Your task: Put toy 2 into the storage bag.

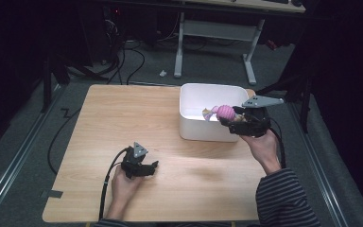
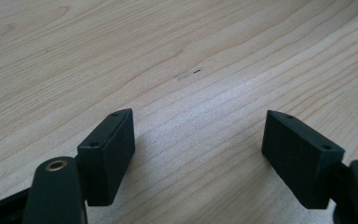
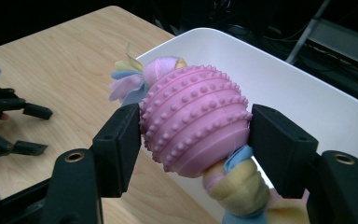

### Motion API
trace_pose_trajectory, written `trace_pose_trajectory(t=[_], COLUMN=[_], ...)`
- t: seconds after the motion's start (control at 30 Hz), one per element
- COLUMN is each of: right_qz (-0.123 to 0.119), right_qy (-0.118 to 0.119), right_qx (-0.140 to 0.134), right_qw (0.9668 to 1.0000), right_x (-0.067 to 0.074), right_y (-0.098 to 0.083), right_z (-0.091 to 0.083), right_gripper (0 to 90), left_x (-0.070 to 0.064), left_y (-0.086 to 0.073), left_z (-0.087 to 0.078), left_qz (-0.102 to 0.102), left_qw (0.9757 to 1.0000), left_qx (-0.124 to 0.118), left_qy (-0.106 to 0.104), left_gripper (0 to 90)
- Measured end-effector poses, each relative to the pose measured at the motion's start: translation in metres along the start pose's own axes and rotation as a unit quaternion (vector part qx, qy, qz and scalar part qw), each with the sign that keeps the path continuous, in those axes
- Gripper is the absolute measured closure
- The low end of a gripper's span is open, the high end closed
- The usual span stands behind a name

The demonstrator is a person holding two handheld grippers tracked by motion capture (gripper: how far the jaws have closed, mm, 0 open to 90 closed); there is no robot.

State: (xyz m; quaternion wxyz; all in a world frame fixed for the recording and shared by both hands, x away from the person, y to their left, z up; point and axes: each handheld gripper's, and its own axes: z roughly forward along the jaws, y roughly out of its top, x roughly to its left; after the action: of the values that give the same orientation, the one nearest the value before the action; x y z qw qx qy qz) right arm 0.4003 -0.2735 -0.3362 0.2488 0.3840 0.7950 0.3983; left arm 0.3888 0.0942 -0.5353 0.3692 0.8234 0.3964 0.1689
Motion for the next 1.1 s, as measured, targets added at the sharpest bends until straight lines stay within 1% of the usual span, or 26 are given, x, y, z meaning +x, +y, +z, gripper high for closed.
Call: trace_pose_trajectory(t=[0.2, 0.37, 0.57, 0.7, 0.87, 1.1], right_qz=[0.004, 0.007, 0.009, 0.011, 0.013, 0.016], right_qy=[-0.006, -0.005, -0.004, -0.006, -0.006, -0.002], right_qx=[0.011, 0.022, 0.045, 0.059, 0.07, 0.082], right_qw=[0.9999, 0.9997, 0.9989, 0.9982, 0.9974, 0.9965], right_x=[-0.009, -0.015, -0.02, -0.024, -0.027, -0.029], right_y=[0.004, 0.006, 0.006, 0.006, 0.005, 0.003], right_z=[0.008, 0.016, 0.03, 0.039, 0.049, 0.057], right_gripper=[35.5, 35.4, 35.2, 35.0, 34.8, 33.8], left_x=[0.0, 0.0, 0.0, 0.0, 0.0, 0.0], left_y=[0.0, 0.0, 0.0, 0.0, 0.0, 0.0], left_z=[0.0, 0.0, 0.0, 0.0, 0.0, 0.0], left_qz=[0.0, 0.0, 0.001, 0.001, 0.0, 0.0], left_qw=[1.0, 1.0, 1.0, 1.0, 1.0, 1.0], left_qx=[0.001, 0.001, 0.001, 0.001, 0.0, 0.0], left_qy=[-0.001, -0.001, 0.0, 0.0, 0.0, 0.0], left_gripper=[25.8, 25.8, 25.8, 25.8, 25.8, 25.8])
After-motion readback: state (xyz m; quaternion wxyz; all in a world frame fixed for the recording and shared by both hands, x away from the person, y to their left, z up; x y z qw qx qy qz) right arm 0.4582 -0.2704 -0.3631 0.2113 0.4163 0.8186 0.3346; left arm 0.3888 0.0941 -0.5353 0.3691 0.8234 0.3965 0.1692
